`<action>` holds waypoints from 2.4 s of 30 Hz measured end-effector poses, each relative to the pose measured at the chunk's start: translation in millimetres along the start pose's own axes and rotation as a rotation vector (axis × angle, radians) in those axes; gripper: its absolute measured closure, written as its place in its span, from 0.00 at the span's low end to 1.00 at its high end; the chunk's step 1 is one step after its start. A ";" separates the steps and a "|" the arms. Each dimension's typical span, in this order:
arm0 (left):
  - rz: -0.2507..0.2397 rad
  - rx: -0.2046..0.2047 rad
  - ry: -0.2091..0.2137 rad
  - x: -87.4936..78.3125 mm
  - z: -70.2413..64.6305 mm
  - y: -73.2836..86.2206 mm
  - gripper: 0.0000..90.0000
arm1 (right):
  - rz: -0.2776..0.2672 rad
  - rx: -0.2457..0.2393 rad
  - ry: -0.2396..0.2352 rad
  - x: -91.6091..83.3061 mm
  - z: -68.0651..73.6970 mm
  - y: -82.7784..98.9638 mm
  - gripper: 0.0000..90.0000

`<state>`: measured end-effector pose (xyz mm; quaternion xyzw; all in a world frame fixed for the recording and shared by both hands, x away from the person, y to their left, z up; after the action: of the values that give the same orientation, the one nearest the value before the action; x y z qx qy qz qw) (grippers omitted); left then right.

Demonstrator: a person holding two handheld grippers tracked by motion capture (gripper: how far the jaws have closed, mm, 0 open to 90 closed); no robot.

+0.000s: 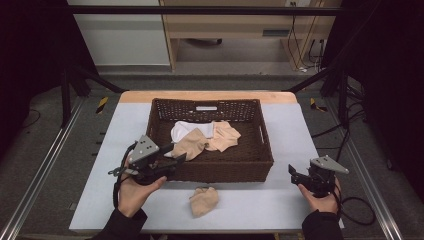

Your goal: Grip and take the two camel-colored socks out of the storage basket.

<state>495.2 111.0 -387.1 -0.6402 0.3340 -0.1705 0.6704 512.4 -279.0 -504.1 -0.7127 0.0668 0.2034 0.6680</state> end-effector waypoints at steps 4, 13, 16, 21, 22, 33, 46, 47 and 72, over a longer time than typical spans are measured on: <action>-0.026 -0.006 -0.034 8.3 10.8 -15.3 0.50 | -0.001 0.002 0.000 0.1 -0.1 -0.4 0.24; -0.056 -0.035 -0.070 30.0 25.4 -35.7 0.50 | -0.005 0.000 0.004 0.0 -0.6 -1.6 0.24; -0.062 -0.041 -0.080 37.9 29.7 -37.5 0.50 | -0.004 -0.001 0.005 0.2 -0.3 -1.6 0.23; -0.055 -0.051 -0.118 54.0 43.7 -37.6 0.50 | -0.003 0.002 0.005 0.4 -0.6 -1.4 0.23; -0.053 -0.047 -0.128 57.2 47.1 -37.5 0.50 | -0.003 0.000 0.004 0.3 -1.0 -1.4 0.23; -0.020 -0.023 -0.178 89.2 71.3 -29.2 0.51 | 0.002 0.001 0.005 1.7 -0.5 -0.1 0.23; 0.087 0.000 -0.225 122.9 95.0 4.0 0.52 | 0.003 0.001 0.001 2.0 -0.8 0.0 0.25; 0.101 0.001 -0.225 124.8 96.3 7.6 0.51 | 0.002 0.003 0.002 2.0 -0.8 0.0 0.25; 0.411 0.043 -0.198 134.9 101.2 80.6 0.53 | 0.007 -0.003 0.006 3.4 -1.2 0.6 0.27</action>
<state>643.5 107.7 -500.8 -0.5579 0.3861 0.0263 0.7341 515.5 -279.7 -506.0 -0.7141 0.0711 0.2037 0.6660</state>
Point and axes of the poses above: each handheld gripper's, and its own axes: x roughly forward along the jaws, y roughly out of its underside, z roughly to its left, the point moved 10 cm from there along x, roughly forward along the jaws, and after that the axes turned 10 degrees about -z, right-handed, at the moved point
